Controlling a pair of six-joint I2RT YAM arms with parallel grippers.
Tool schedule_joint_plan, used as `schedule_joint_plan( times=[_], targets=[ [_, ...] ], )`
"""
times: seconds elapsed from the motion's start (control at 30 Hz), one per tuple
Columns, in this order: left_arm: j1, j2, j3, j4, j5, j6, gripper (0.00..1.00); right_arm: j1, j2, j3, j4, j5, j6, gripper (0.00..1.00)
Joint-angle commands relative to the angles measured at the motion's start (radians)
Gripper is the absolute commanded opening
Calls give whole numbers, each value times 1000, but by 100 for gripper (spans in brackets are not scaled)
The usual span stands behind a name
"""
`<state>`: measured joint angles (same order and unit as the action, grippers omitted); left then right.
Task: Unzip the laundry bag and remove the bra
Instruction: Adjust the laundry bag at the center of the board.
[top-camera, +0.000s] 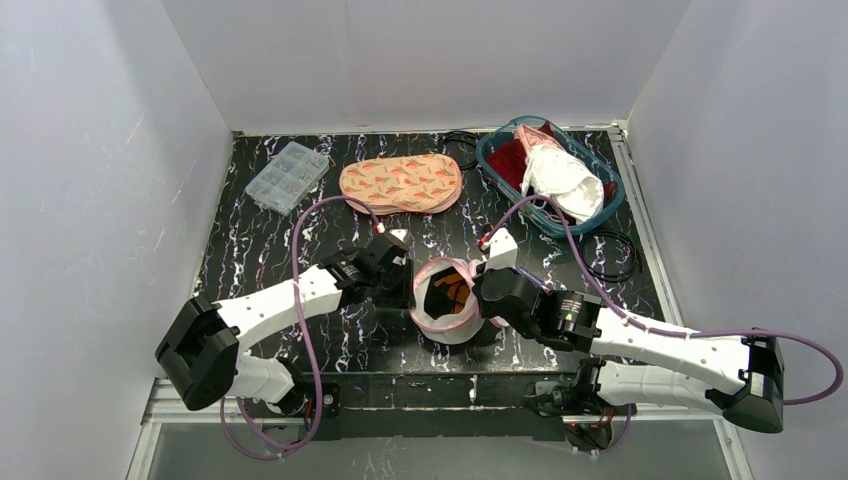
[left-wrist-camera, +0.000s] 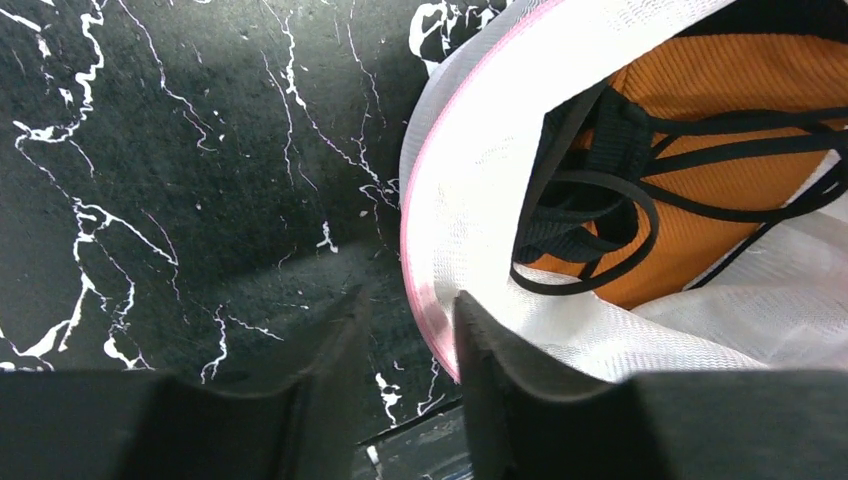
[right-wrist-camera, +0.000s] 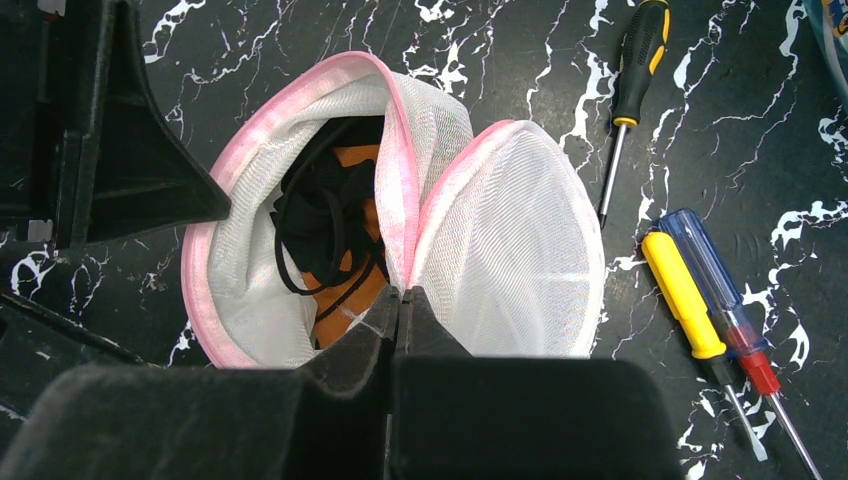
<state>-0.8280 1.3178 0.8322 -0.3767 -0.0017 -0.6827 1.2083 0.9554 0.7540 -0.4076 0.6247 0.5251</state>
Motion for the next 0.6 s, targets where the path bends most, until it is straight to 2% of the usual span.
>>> schedule_joint_plan(
  times=[0.0, 0.13, 0.17, 0.3, 0.47, 0.57],
  targets=[
    [4, 2, 5, 18, -21, 2, 27, -2, -16, -16, 42, 6, 15, 1],
    [4, -1, 3, 25, -23, 1, 9, -1, -28, -26, 42, 7, 19, 1],
    [3, -3, 5, 23, -21, 2, 0, -1, -31, -26, 40, 8, 19, 1],
    [3, -59, 34, 2, -39, 14, 0, -1, -43, 21, -4, 49, -6, 1],
    [2, -175, 230, -114, -75, 79, 0, -1, -63, 157, -101, 160, -106, 1],
    [2, -226, 235, -111, -62, 78, 0, -2, -69, 145, -96, 167, -106, 1]
  ],
)
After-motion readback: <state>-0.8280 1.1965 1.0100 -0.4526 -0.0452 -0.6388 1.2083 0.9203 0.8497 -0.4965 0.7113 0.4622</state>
